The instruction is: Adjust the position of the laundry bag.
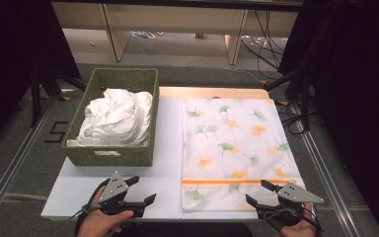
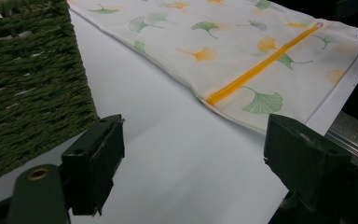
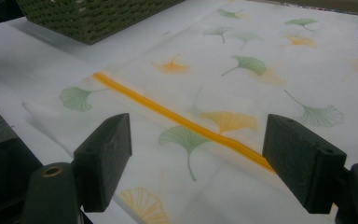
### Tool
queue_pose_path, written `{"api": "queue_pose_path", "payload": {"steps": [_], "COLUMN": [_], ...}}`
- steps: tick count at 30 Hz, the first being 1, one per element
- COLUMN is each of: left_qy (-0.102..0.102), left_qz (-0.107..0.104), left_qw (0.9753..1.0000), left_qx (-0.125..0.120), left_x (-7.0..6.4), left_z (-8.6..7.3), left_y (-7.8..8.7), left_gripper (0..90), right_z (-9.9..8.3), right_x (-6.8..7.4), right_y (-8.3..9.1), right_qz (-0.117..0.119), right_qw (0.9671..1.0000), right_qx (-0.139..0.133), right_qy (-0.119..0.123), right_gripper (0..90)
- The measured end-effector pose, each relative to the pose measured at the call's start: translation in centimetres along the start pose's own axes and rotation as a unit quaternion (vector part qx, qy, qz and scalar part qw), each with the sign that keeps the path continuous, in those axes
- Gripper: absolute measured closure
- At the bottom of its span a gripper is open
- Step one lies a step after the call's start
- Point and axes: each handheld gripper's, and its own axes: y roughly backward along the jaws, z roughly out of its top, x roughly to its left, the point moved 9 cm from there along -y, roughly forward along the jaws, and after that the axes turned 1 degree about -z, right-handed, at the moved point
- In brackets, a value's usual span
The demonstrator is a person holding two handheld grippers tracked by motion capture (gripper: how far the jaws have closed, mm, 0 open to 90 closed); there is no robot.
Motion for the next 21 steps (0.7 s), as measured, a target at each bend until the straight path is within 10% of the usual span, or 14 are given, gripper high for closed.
{"api": "queue_pose_path", "payload": {"steps": [21], "left_qy": [-0.003], "left_qz": [-0.091], "left_qw": [0.9942], "left_qx": [0.057], "left_x": [-4.9], "left_z": [-0.5], "left_y": [-7.0], "left_gripper": [28.7], "right_z": [0.2], "right_x": [-4.5], "right_y": [0.3], "right_qz": [-0.066], "right_qw": [0.9971], "right_qx": [0.032], "right_qy": [-0.023], "right_gripper": [29.6]}}
